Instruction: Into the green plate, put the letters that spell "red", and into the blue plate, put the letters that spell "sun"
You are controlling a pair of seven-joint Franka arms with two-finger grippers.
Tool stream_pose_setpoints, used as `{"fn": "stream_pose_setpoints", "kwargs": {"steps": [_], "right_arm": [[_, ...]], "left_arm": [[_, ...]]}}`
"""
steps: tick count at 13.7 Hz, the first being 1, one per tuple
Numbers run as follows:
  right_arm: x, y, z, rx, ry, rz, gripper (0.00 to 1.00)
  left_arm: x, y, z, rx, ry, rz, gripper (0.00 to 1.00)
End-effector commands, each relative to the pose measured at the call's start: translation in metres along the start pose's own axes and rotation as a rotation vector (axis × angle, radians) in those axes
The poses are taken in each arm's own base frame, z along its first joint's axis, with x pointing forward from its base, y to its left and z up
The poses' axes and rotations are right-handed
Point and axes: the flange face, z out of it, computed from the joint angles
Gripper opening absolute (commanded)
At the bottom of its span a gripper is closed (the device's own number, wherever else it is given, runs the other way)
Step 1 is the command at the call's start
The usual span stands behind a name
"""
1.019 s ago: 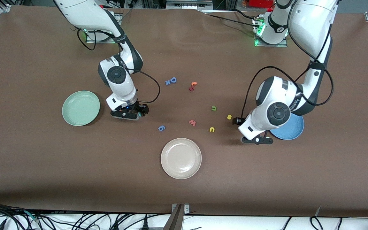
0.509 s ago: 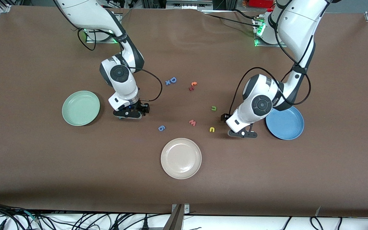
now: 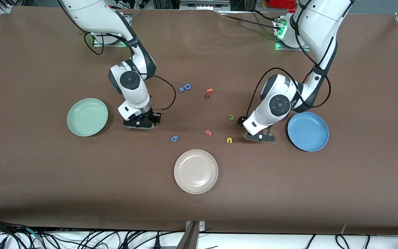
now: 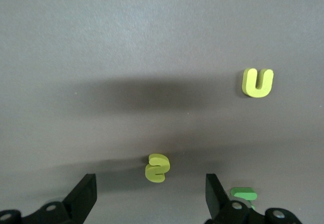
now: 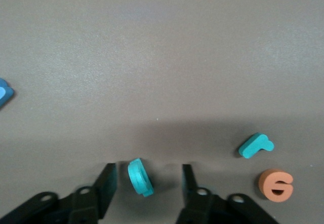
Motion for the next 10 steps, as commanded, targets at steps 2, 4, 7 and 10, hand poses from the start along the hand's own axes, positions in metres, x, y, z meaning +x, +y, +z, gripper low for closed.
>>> {"fn": "stream_pose_setpoints", "kwargs": {"steps": [2,4,7,10], "right_arm": [[0.001,-0.001,0.002,0.0,0.019,-0.016,0.22],[0.001,-0.001,0.002,0.001,0.018,-0.015,0.04],[0.002,-0.001,-0.001,0.004,0.022,-0.009,0.0],[0.025,0.022,-0.037,-0.018,0.034,0.018,0.0]], "left_arm": [[-0.018,0.008,0.003,-0.011,0.043,-0.022,0.95],[-0.024,0.009,0.009,-0.013,0.053,-0.022,0.95],[-0.026,0.014,0.012,-0.009,0.051,-0.021,0.95],[-0.026,0.015,0.012,0.011,0.06,-0.013,0.93]]}}
